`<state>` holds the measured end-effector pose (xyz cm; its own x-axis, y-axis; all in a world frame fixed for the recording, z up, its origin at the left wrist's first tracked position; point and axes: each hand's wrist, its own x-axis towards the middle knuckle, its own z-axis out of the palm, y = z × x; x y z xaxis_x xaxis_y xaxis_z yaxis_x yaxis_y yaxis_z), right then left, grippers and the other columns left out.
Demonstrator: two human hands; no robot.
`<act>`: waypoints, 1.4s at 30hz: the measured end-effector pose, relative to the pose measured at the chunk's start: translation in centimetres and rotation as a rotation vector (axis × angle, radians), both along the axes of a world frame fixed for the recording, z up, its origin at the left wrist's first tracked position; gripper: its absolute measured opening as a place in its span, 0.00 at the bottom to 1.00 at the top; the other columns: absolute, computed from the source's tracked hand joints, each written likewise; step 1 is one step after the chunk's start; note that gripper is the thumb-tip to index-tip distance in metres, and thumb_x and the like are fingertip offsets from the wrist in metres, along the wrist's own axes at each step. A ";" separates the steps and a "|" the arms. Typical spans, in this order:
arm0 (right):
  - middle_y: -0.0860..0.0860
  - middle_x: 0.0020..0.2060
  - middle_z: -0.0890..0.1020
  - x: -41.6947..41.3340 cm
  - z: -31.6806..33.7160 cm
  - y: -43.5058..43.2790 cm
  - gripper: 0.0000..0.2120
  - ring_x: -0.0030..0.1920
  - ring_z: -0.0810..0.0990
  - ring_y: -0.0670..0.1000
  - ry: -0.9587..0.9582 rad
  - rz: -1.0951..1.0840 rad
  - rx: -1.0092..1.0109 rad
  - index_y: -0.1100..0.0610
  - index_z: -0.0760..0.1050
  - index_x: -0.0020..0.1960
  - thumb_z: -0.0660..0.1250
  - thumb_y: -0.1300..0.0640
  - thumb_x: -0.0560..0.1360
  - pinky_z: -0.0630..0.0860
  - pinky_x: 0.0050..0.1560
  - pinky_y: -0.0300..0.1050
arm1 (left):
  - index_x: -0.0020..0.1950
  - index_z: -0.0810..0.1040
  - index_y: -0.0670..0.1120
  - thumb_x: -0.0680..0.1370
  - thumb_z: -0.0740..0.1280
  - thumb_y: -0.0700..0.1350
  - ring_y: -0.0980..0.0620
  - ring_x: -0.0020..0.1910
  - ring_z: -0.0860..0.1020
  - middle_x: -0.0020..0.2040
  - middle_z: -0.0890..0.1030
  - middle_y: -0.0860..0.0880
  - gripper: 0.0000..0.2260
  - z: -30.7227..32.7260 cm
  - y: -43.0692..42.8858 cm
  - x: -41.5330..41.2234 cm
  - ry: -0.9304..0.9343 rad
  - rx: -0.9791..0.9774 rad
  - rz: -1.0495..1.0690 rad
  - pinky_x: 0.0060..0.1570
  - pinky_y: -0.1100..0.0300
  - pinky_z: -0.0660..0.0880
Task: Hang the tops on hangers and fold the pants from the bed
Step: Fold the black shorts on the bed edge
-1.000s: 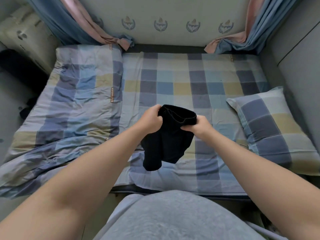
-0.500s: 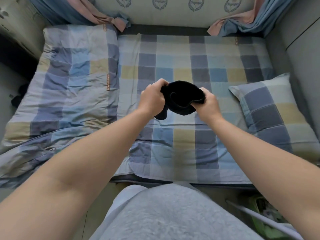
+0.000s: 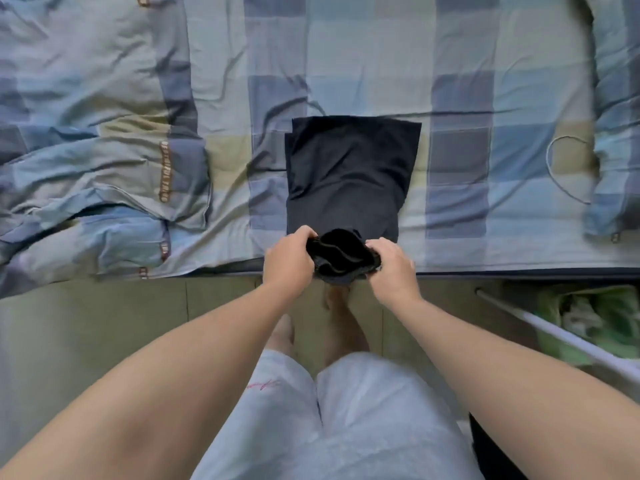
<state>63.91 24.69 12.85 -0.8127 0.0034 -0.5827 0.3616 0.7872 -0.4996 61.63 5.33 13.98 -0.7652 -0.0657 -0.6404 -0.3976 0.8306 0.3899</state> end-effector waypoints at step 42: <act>0.53 0.80 0.58 -8.3 -16.4 2.6 0.48 0.78 0.57 0.59 -0.292 -0.633 0.121 0.50 0.48 0.81 0.70 0.37 0.72 0.57 0.76 0.62 | 0.82 0.51 0.48 0.72 0.75 0.58 0.40 0.78 0.60 0.81 0.56 0.46 0.47 -18.1 -3.3 -4.6 -0.255 0.065 0.601 0.75 0.44 0.60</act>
